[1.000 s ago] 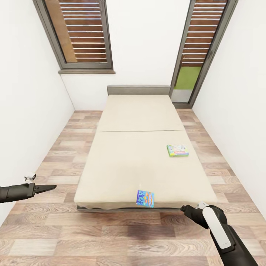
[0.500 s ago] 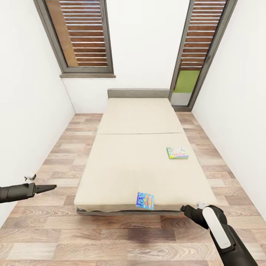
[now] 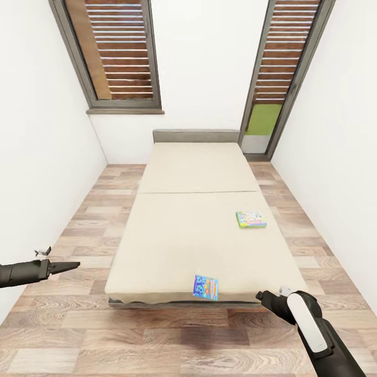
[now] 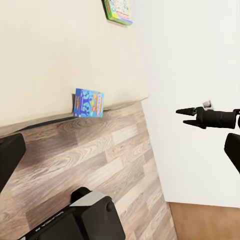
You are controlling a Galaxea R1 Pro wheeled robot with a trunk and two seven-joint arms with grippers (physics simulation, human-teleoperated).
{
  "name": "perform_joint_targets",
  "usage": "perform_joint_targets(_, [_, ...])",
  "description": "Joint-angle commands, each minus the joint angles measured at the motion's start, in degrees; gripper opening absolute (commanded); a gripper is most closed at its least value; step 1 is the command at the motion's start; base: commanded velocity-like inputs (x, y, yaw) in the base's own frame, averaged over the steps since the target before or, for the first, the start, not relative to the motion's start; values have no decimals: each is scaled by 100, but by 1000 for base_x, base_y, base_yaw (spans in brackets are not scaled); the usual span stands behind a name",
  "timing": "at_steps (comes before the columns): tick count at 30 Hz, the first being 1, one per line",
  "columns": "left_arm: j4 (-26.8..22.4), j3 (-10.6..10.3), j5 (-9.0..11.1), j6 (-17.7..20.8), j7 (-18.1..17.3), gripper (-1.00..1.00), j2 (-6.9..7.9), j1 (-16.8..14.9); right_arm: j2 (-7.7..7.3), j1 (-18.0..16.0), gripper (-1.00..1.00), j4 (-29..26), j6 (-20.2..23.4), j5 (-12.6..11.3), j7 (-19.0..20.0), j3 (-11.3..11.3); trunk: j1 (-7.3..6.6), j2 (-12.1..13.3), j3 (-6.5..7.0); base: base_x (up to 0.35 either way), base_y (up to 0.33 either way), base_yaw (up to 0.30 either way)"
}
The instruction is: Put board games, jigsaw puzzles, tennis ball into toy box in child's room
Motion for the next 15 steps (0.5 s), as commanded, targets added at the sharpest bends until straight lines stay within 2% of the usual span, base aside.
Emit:
perform_joint_targets(1, [-1,-2,-2,61,-24,100,2,-4,-2,-4,100,-7,11,-60,-56,-2,3,-11,-8,0,0,0])
perform_joint_targets(15, [-1,-2,-2,61,-32,100,5,-4,5,-13,100,-6,-93,-61,-56,16,3,-11,33,0,0,0])
